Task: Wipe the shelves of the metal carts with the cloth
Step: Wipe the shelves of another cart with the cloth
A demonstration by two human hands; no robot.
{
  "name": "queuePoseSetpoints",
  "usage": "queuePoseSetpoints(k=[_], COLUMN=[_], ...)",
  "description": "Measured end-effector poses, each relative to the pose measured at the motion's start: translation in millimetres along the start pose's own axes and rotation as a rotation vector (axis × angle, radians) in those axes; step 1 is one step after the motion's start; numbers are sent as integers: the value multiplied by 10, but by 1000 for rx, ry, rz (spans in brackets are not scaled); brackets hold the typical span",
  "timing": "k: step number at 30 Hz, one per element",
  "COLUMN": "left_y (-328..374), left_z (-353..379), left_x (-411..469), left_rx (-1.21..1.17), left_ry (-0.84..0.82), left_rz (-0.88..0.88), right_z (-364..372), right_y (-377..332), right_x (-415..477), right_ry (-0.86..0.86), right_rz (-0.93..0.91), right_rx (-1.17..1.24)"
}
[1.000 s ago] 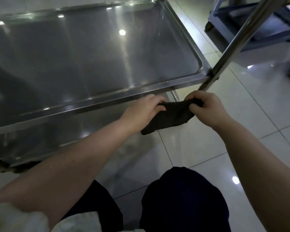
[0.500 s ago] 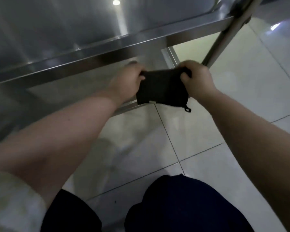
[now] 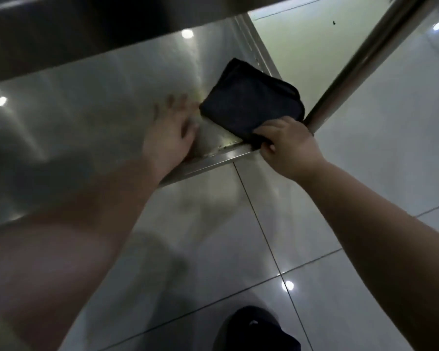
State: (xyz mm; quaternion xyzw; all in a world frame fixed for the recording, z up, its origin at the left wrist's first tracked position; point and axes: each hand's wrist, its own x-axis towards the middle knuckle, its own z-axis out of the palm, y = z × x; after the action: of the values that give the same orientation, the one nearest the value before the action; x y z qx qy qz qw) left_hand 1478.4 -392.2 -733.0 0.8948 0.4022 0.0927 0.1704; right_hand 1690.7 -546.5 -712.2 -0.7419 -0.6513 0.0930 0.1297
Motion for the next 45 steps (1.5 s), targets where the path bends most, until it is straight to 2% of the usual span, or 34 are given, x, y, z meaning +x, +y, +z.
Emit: queuePoseSetpoints(k=[2,4,6,8,10,13,16,18,20,23,25,28,33,35,37,40,43,45], left_y=[-401,-780,-1030,-1130,-1149,-1140,-1117,-1087,-1070,-1087,-1111,-1138,-1099,-1082,-1087,-1104,-1127,-1139], left_z=[-72,-174,-251,-259,-220,-205,-189,-172,-164,-164,-162,-169,-131,-122,-129,-124,-115,-112], left_x=[-152,-288,-378,-401,-399,-380,-358,-347,-334,-334,-349,-342,-308,-293,-276,-281,-315,-319], left_rx=[70,169,248,304,340,339,334,341,339,326,323,319,324,334,335,331,306,317], left_ry=[72,78,37,-8,-30,-28,-12,-4,-8,5,10,6,0,-5,-12,-4,60,76], left_rz=[-117,-228,-305,-371,-393,-389,-393,-397,-399,-390,-383,-389,-401,-409,-413,-400,-438,-472], right_z=[1,-9,36,140,274,315,352,471,655,950,1043,905,451,486,603,818,1086,1093], right_y=[40,109,168,212,273,341,307,18,-517,-1351,-1559,-1117,122,119,-183,-896,-1586,-1623], right_x=[112,390,699,884,931,943,1025,1069,1078,1048,1022,1116,1161,1212,1417,1781,1838,1865], right_ry=[28,63,18,-124,-233,-212,-114,-67,-72,-115,-139,-102,-60,-26,6,-35,-109,-157], right_rz=[-7,10,-29,-72,-90,-102,95,307,389,237,144,100,416,470,524,409,94,-60], right_rx=[70,158,77,-68,-171,-197,-204,-206,-202,-153,-134,-143,-202,-214,-188,-145,-172,-180])
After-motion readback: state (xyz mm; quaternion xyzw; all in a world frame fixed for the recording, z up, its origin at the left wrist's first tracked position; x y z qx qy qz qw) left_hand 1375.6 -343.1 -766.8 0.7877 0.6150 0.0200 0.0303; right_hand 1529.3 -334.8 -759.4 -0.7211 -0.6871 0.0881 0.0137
